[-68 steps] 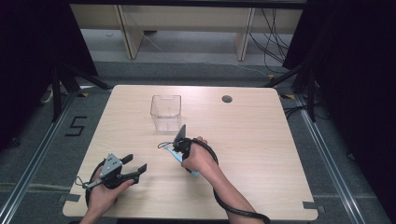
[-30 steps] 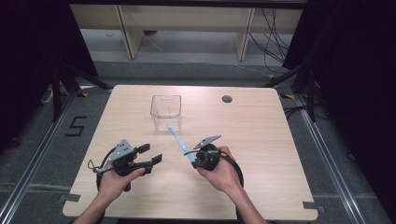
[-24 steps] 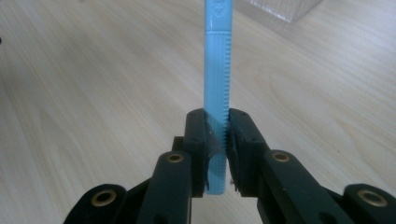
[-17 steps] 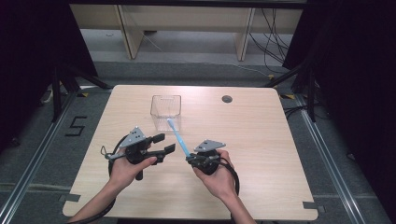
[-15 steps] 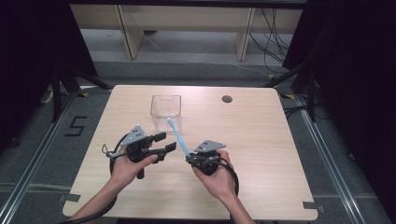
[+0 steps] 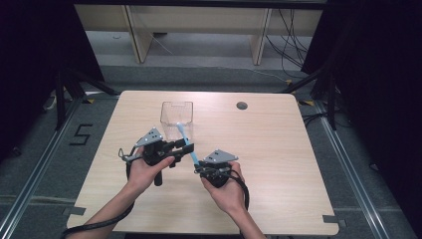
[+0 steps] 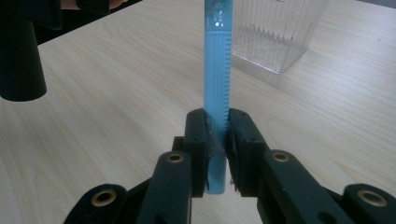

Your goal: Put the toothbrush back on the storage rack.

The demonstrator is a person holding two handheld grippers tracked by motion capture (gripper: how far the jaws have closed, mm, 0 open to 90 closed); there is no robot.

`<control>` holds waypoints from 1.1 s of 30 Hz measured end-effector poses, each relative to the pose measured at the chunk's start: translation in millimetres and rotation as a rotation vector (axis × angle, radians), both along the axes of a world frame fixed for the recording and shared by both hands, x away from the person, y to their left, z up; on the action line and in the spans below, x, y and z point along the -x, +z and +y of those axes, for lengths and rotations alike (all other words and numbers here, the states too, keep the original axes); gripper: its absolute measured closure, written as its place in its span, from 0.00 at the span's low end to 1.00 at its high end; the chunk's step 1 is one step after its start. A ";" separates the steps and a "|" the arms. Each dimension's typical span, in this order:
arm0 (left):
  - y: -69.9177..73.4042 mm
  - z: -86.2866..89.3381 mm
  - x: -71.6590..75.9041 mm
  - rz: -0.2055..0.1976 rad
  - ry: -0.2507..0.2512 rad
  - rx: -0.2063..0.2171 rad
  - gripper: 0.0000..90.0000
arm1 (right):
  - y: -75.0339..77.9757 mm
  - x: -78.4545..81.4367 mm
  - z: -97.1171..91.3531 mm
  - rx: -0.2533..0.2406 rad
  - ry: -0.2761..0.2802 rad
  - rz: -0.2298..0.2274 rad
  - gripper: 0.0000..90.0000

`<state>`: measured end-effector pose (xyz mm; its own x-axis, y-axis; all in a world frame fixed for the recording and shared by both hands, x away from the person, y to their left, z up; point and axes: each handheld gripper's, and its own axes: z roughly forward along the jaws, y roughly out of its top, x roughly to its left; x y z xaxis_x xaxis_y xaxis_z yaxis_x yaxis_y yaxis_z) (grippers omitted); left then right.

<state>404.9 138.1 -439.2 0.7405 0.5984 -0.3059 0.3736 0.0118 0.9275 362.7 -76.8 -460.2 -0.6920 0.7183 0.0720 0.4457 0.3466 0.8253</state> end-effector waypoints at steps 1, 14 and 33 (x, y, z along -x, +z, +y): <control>0.2 0.1 -1.0 -0.003 -0.005 -0.003 0.71 | 0.2 -0.2 0.7 -0.001 0.001 -0.003 0.88; 11.4 -12.8 3.7 -0.054 -0.058 -0.003 0.94 | -1.0 -1.0 9.6 -0.045 -0.035 0.002 0.87; 21.2 -0.5 -7.2 -0.223 0.033 -0.120 0.95 | -13.0 -1.5 -38.2 -0.040 -0.113 -0.075 0.61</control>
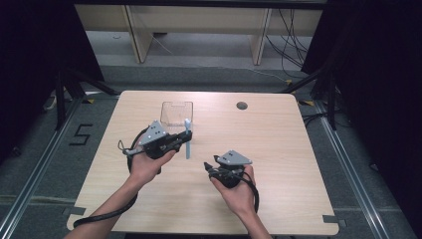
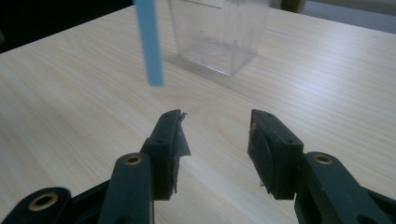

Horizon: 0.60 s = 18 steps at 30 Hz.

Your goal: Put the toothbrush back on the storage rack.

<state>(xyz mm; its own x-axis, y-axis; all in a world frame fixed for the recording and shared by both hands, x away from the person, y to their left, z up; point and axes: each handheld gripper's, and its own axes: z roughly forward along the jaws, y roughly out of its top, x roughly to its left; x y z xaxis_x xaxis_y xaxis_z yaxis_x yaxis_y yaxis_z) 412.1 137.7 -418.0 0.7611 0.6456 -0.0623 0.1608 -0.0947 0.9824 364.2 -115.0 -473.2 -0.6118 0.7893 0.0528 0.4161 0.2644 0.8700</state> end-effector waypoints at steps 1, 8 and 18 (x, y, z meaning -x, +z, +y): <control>0.2 2.6 -1.2 -0.007 0.008 -0.001 0.95 | -1.2 0.3 -4.2 0.002 -0.004 -0.003 0.61; 5.8 13.6 -6.7 -0.027 0.035 0.014 0.95 | -9.5 3.2 -33.5 -0.018 -0.068 -0.032 0.60; 20.6 24.4 -12.3 -0.081 0.062 0.032 0.95 | -14.6 8.1 -62.1 -0.039 -0.157 -0.085 0.60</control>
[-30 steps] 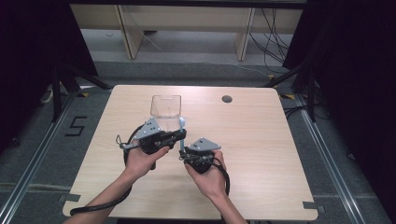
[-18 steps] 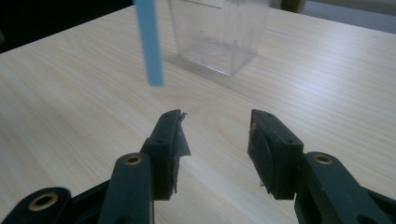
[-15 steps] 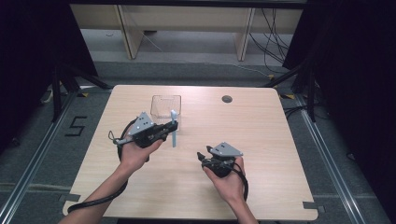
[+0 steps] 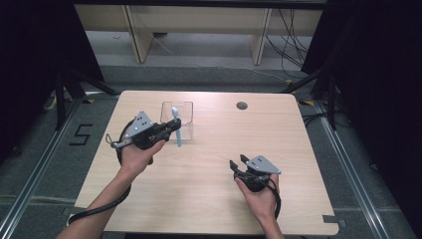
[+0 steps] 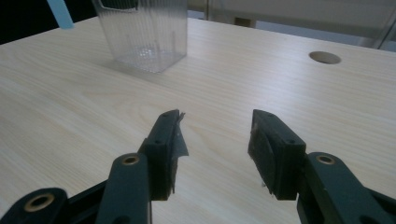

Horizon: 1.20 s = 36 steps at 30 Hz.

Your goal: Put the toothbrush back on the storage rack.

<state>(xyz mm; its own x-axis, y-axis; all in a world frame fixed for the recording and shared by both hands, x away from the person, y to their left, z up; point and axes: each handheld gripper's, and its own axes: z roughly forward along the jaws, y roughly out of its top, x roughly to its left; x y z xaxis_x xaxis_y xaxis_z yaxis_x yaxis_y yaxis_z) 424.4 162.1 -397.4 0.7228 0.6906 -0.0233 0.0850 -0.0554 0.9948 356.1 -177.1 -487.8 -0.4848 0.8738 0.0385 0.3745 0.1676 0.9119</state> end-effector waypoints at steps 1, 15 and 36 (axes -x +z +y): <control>1.3 0.7 -0.7 -0.004 0.002 0.001 0.95 | -1.4 -0.9 -3.6 0.000 0.003 -0.025 0.60; 24.6 9.5 -13.0 -0.055 0.043 0.026 0.95 | -10.4 8.4 -20.4 -0.028 -0.061 -0.070 0.58; 28.3 26.4 -42.9 -0.094 0.123 0.039 0.95 | -13.1 9.2 -20.9 -0.031 -0.080 -0.092 0.58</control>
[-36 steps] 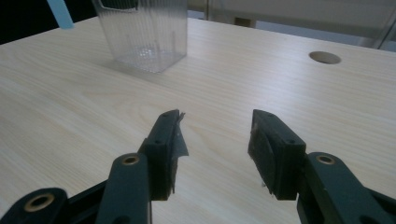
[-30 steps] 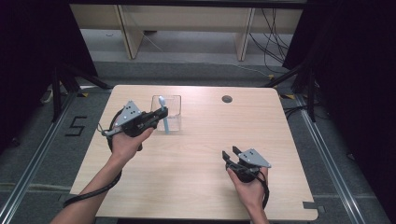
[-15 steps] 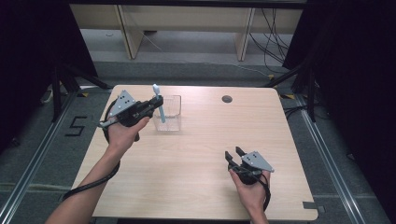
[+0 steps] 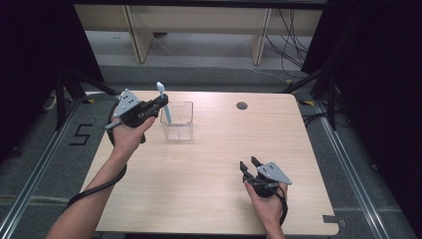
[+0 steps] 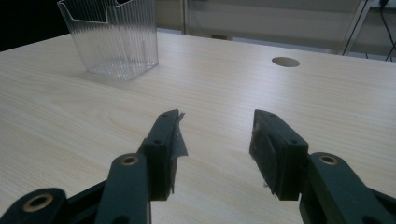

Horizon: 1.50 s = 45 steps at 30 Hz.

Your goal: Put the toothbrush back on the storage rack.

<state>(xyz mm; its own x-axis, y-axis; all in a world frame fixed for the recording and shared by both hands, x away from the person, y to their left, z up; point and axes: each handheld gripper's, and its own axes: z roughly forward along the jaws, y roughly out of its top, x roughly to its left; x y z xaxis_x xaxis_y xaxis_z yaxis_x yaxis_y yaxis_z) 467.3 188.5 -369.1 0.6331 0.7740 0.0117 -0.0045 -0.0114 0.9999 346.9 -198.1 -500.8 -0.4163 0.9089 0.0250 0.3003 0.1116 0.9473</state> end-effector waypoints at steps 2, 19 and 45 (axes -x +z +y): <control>-0.4 0.9 -3.8 -0.003 0.008 -0.003 0.95 | 0.1 0.6 -0.3 0.003 0.001 0.008 0.58; -14.4 8.2 -24.0 0.017 0.060 -0.013 0.95 | -0.1 0.9 0.2 -0.007 0.005 -0.012 0.58; -34.2 12.0 -35.1 0.050 0.092 -0.031 0.94 | 0.3 2.3 1.1 -0.006 -0.008 -0.009 0.58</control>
<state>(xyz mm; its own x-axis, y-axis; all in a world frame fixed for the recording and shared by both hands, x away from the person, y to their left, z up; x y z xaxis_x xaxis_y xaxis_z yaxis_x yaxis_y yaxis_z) 502.4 200.5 -403.2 0.5598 0.8286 0.0067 0.0478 -0.0404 0.9980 344.6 -197.0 -500.6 -0.4092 0.9120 0.0268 0.2925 0.1034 0.9507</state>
